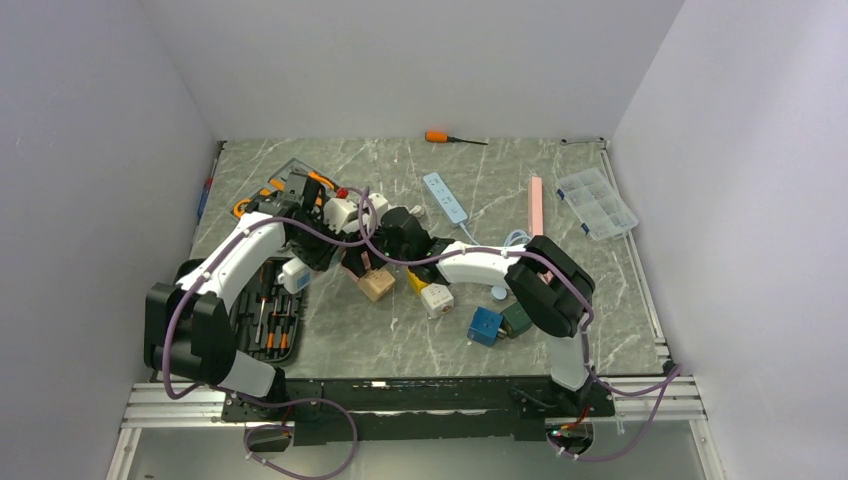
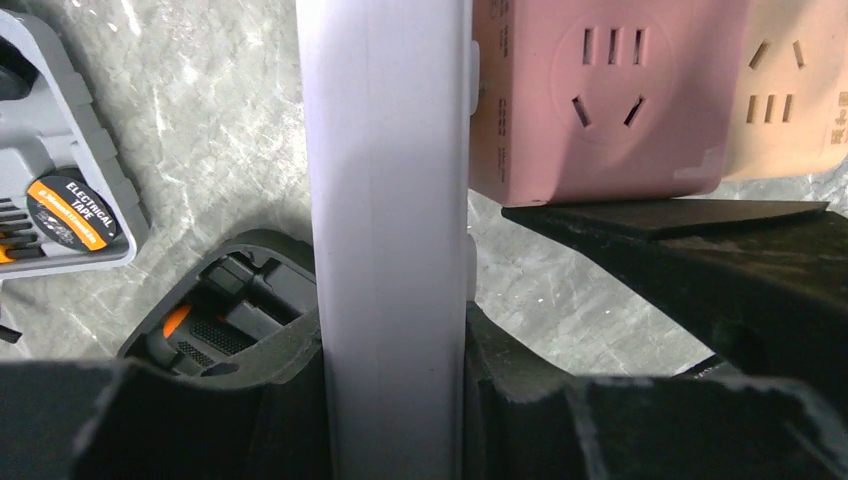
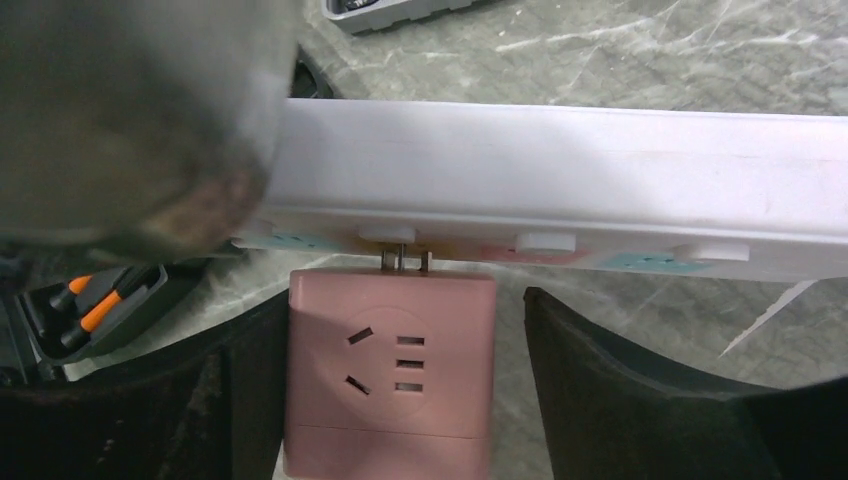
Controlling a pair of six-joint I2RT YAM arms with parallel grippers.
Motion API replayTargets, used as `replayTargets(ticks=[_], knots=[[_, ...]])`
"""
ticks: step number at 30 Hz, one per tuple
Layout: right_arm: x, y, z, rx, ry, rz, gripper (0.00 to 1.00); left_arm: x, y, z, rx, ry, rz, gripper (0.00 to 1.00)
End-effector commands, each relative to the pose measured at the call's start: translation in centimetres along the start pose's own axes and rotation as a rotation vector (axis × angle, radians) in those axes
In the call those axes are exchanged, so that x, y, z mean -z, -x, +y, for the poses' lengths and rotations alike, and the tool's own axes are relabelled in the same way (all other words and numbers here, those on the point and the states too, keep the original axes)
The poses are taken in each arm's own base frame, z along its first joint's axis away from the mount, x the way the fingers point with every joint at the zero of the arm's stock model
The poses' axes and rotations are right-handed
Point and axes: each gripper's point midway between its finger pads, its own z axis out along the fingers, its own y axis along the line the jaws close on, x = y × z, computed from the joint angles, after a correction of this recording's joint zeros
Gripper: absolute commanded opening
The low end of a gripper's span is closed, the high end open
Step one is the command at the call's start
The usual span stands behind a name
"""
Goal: Pull the plug off the socket
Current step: Remove the plug from the socket.
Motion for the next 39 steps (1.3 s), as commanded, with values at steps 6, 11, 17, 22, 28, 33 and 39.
replayTargets(ticks=[6, 11, 17, 22, 28, 33, 39], knots=[[0.1, -0.3, 1.0, 0.036, -0.006, 0.024, 0.61, 3.0, 5.9, -0.2, -0.057, -0.01, -0.219, 0.0], [0.8, -1.6, 1.5, 0.018, 0.028, 0.041, 0.72, 3.3, 6.1, -0.1, -0.059, -0.006, -0.224, 0.0], [1.8, -1.7, 1.8, 0.003, 0.033, 0.004, 0.87, 3.6, 6.5, -0.2, -0.054, -0.011, -0.232, 0.0], [2.1, -0.8, 2.0, -0.01, 0.036, -0.028, 0.86, 3.5, 6.4, -0.4, -0.049, -0.021, -0.23, 0.0], [2.7, -0.5, 2.2, -0.039, 0.042, -0.063, 0.82, 3.6, 6.4, -0.6, -0.046, -0.032, -0.236, 0.0], [2.9, 0.4, 2.3, -0.038, 0.044, -0.083, 0.86, 3.7, 6.6, -1.0, -0.039, -0.057, -0.245, 0.0], [2.3, 1.4, 2.2, -0.026, 0.027, -0.099, 0.85, 3.7, 6.5, -1.2, -0.036, -0.07, -0.243, 0.0]])
